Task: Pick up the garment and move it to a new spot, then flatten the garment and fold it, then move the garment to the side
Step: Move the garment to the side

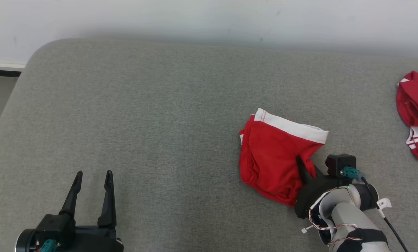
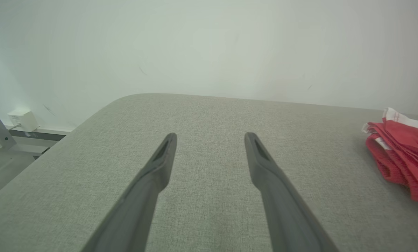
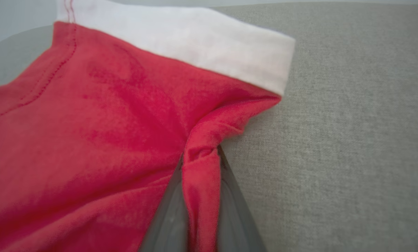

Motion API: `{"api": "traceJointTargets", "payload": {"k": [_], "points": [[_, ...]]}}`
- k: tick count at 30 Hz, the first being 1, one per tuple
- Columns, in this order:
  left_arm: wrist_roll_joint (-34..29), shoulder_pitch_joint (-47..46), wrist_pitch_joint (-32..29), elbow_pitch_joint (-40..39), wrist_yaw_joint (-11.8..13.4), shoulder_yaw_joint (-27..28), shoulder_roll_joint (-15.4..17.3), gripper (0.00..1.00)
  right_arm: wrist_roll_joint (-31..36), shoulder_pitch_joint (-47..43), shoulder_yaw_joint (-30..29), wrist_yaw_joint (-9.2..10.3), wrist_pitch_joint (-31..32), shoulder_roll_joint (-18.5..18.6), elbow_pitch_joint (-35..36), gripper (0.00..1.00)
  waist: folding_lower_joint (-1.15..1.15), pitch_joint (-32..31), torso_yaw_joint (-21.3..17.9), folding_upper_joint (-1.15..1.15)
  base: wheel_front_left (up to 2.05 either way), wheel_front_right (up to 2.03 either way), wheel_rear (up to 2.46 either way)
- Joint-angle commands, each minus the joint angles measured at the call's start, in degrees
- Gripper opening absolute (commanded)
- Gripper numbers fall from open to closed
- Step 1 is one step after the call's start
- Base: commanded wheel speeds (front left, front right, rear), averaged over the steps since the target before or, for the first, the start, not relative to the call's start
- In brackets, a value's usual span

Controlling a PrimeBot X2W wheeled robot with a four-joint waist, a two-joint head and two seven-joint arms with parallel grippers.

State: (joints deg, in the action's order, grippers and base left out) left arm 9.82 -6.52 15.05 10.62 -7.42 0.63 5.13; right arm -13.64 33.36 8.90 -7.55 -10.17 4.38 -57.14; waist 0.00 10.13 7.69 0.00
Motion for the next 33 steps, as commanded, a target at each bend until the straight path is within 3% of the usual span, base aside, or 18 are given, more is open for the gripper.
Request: {"api": "traceJointTargets", "payload": {"k": [1,10,18,33], "points": [[0.06,-0.69,0.17,-0.13,-0.05,0.24,0.12,1.00,-0.23,0.64,0.75,0.17,-0.09,0.70,-0.65,0.00,0.00,0.40,-0.66,0.00,0.00,0.00,0.00],[0.39,-3.23,0.16,-0.94,-0.02,-1.25,0.61,1.00,-1.61,8.37,10.91,0.17,2.48,6.77,1.67,0.00,0.00,5.32,-4.06,0.00,0.00,0.00,0.00],[0.06,-6.40,0.16,-2.28,0.00,-1.67,3.91,1.00,-6.98,17.29,19.74,0.17,5.91,13.71,7.47,0.00,0.00,12.42,-9.78,0.00,0.00,0.00,0.00],[-0.73,-7.58,-1.43,-8.09,0.14,-1.48,9.52,1.00,-17.21,29.69,26.85,0.18,10.29,27.75,11.37,0.00,0.00,19.67,-17.53,0.00,0.00,0.00,0.00]]}}
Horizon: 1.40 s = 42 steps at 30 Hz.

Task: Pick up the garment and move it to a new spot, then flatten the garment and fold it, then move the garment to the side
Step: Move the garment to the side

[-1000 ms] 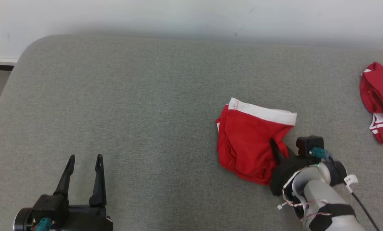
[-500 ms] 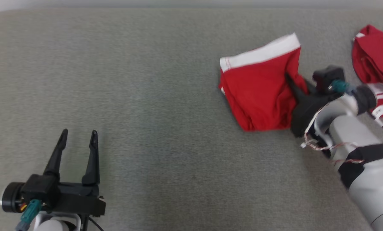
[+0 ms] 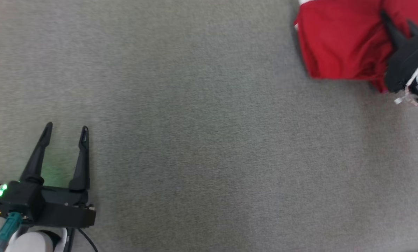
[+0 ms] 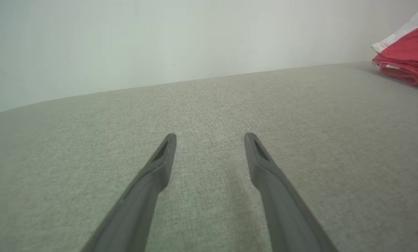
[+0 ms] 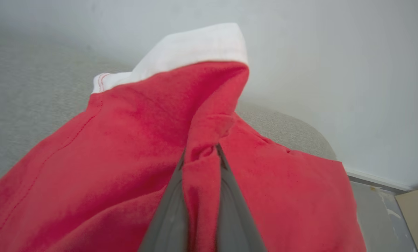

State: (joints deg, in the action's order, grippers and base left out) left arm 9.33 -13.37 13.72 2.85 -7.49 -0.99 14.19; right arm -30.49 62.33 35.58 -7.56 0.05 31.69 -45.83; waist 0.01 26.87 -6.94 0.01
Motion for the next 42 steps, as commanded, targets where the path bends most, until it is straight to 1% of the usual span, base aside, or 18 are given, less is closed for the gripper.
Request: {"api": "traceJointTargets", "payload": {"k": [1,6,10,17,22,25,28,34,38,39,40,42], "points": [[-0.30,-0.65,-0.35,-0.99,0.26,0.19,0.68,1.00,-0.89,1.36,0.44,0.19,0.33,1.12,-0.02,0.00,-0.01,3.21,-3.20,-0.01,0.00,0.00,0.00],[-0.35,0.60,-1.85,-4.92,0.60,0.92,2.17,1.00,-3.10,4.36,1.60,0.19,1.27,4.45,-1.04,0.00,-0.01,5.07,-4.78,-0.01,0.00,0.00,0.00],[-0.30,1.40,-3.13,-8.12,0.78,1.58,3.47,1.00,-3.58,6.55,3.21,0.19,1.87,7.00,-2.21,0.00,-0.01,6.57,-5.63,-0.01,0.00,0.00,0.00],[-0.42,2.15,-4.92,-12.55,1.22,1.56,4.27,1.00,-2.90,10.78,6.17,0.19,2.21,10.20,-5.37,0.00,-0.01,8.15,-5.66,-0.01,0.00,0.00,0.00],[-0.09,2.48,-4.81,-13.54,1.43,1.48,4.44,1.00,-2.51,13.16,9.01,0.19,2.84,11.52,-7.17,0.00,-0.01,8.50,-4.69,-0.01,0.00,0.00,0.00],[-0.03,2.67,-4.82,-14.09,1.74,1.39,4.44,1.00,-2.80,14.45,10.15,0.19,3.09,11.39,-8.42,0.00,-0.01,8.87,-4.23,-0.01,0.00,0.00,0.00],[0.05,2.79,-5.00,-14.51,2.03,1.46,4.46,1.00,-1.25,16.07,11.43,0.19,2.64,11.78,-10.14,0.00,-0.01,9.41,-3.99,-0.01,0.00,0.00,0.00],[0.17,2.89,-5.16,-14.97,2.53,1.48,4.62,1.00,-0.37,17.81,12.51,0.19,2.55,12.21,-13.76,0.00,-0.01,10.09,-3.72,-0.01,0.00,0.00,0.00],[0.29,2.96,-5.11,-15.23,2.86,1.74,4.85,1.00,-0.49,18.46,12.60,0.19,1.00,11.89,-15.86,0.00,-0.01,10.34,-3.70,-0.01,0.00,0.00,0.00],[0.32,3.04,-5.11,-15.27,2.93,1.83,4.89,1.00,-0.47,18.58,12.74,0.19,0.77,11.63,-16.23,0.16,-0.01,10.40,-3.76,-0.01,0.00,0.00,0.00],[0.42,3.18,-5.18,-15.36,3.05,1.94,5.07,1.00,-0.02,19.03,13.16,0.19,0.20,11.21,-16.96,1.00,-0.01,10.54,-3.97,-0.01,0.00,0.00,0.00],[0.50,3.23,-5.25,-15.50,3.18,2.10,5.28,1.00,0.35,19.91,13.02,0.19,-1.37,10.81,-17.68,1.00,-0.01,10.73,-4.28,-0.01,0.00,0.00,0.00]]}}
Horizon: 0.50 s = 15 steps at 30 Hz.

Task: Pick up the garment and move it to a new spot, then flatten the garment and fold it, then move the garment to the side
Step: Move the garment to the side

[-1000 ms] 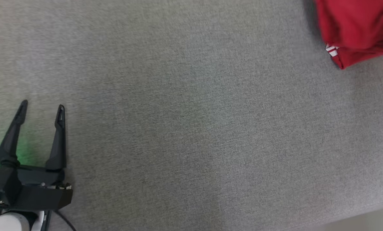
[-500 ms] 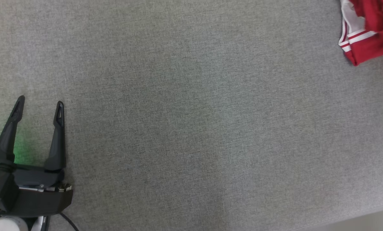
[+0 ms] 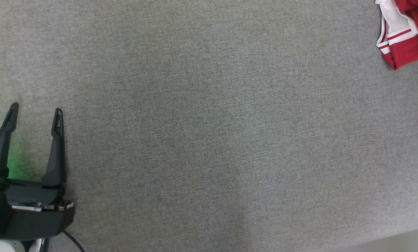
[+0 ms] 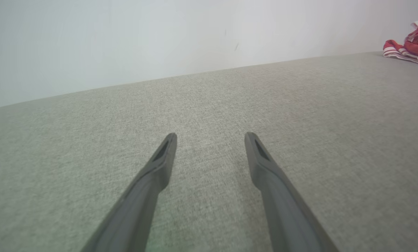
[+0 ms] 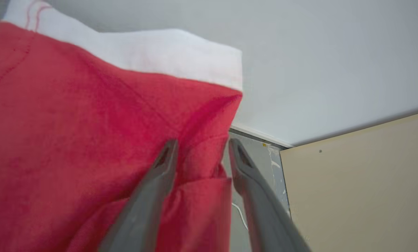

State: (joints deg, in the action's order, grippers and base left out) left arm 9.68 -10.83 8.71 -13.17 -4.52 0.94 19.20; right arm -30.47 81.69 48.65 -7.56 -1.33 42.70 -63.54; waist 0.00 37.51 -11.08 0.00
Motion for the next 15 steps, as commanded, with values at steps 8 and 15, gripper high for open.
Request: {"api": "traceJointTargets", "payload": {"k": [8,15], "points": [[0.84,0.91,0.68,2.03,0.51,-0.18,-0.25,1.00,2.99,3.05,-1.06,0.19,-7.44,-2.97,-3.84,1.00,0.00,-2.12,-0.97,0.00,0.00,0.00,0.00],[1.80,2.24,2.29,4.21,1.43,-0.54,-1.78,1.00,0.85,2.29,-4.57,0.19,-12.93,-6.52,-3.23,1.00,0.00,-6.93,-1.14,0.00,0.00,0.00,0.00]]}}
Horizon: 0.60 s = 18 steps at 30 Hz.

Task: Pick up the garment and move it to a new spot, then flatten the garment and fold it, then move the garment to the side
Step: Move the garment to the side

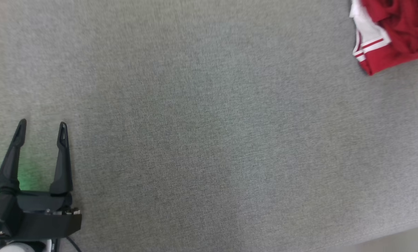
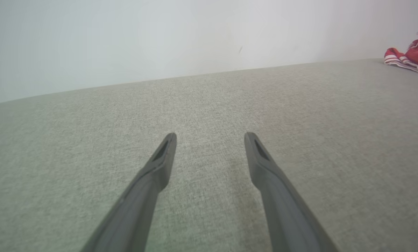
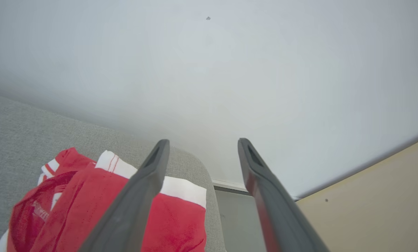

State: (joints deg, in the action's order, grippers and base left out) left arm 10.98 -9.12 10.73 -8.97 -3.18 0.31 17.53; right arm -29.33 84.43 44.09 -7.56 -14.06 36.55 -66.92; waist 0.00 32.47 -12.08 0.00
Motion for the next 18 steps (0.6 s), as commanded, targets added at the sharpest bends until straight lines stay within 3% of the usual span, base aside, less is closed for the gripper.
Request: {"api": "traceJointTargets", "payload": {"k": [1,7,18], "points": [[0.68,0.77,0.54,0.55,0.13,0.09,-0.35,1.00,-0.19,-1.28,-0.13,0.18,-0.53,-0.90,0.79,1.00,0.00,-2.71,-0.06,0.00,0.00,0.00,0.00],[1.75,1.96,2.36,3.49,0.63,0.07,-1.85,1.00,0.59,-5.24,-4.15,0.19,-1.16,-2.99,8.10,1.00,0.00,-7.58,1.23,0.00,0.00,0.00,0.00],[3.09,3.82,4.08,7.51,0.98,0.40,-4.17,1.00,7.32,-21.70,-16.50,0.19,-1.15,-8.14,22.92,1.00,0.00,-14.76,5.14,0.00,0.00,0.00,0.00]]}}
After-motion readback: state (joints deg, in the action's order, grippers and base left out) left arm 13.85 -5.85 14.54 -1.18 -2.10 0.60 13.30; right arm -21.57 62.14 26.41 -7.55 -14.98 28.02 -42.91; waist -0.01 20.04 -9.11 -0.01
